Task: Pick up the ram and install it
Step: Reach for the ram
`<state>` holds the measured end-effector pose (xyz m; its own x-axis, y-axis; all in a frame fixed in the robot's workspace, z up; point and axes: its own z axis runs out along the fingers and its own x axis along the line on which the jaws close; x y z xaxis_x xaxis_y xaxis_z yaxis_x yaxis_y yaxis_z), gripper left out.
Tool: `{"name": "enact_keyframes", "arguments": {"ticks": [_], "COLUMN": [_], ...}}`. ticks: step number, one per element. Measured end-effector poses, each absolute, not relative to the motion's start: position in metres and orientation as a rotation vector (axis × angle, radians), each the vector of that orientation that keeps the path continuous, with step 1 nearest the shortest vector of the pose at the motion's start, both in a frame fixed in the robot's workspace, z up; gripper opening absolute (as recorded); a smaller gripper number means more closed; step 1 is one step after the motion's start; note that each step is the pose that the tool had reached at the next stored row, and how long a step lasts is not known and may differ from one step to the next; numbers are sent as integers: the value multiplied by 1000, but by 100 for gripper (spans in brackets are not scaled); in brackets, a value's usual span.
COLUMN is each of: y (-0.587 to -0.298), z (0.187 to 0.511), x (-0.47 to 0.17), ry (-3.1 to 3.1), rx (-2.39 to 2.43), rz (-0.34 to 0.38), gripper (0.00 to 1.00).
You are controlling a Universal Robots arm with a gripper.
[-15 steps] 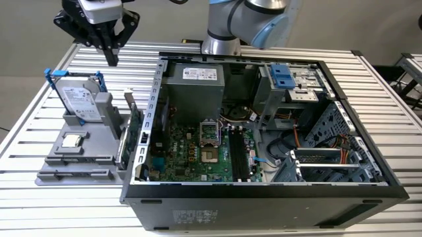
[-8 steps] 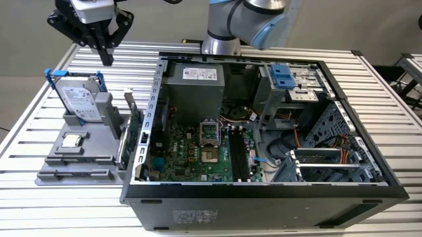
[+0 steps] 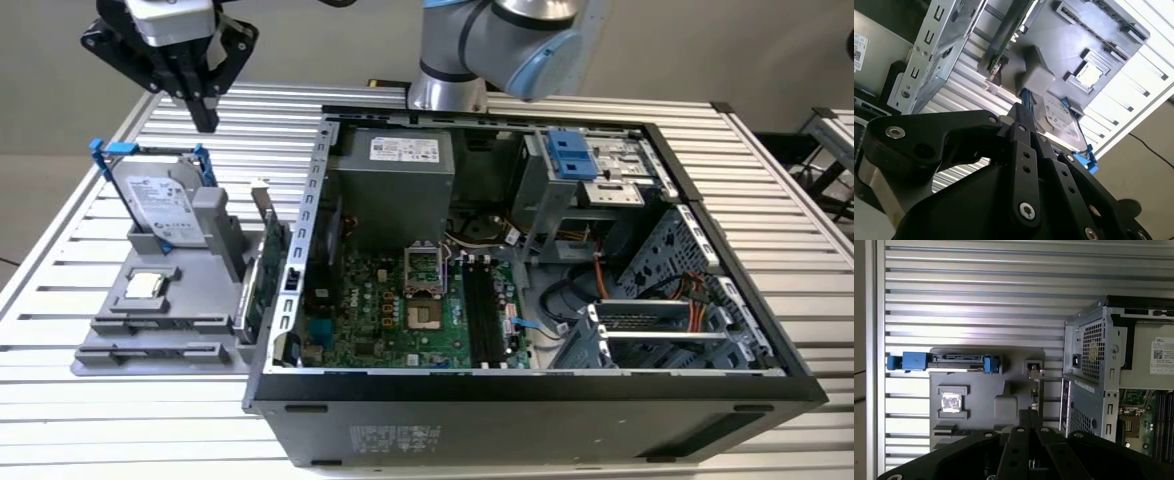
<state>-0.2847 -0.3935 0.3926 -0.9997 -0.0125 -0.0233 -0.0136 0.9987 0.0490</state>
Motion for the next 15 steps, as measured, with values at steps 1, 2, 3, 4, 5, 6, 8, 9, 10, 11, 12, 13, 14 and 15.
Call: {"name": "enact_keyframes", "arguments": {"ticks": [1, 2, 3, 4, 5, 6, 8, 9, 10, 11, 12, 13, 14, 15], "y": [-393, -393, -393, -393, -393, -393, -393, -393, -393, -393, -393, -393, -393, -393], "z": [393, 393, 393, 393, 393, 393, 393, 393, 393, 393, 393, 392, 393, 392], "x": [-286, -288, -289, -291, -292, -294, -297, -298, -300, -301, -303, -304, -306, -308], "ry": [3118, 3118, 3118, 3118, 3118, 3118, 3118, 3118, 3118, 3118, 3118, 3117, 3118, 3117], "rx": [-20, -20, -20, -20, -20, -20, -21, -20, -21, -20, -21, -21, -21, -21], "rz": [77, 77, 77, 77, 77, 77, 77, 77, 77, 77, 77, 77, 77, 77], "gripper": [0, 0, 0, 0, 0, 0, 0, 0, 0, 0, 0, 0, 0, 0]}}
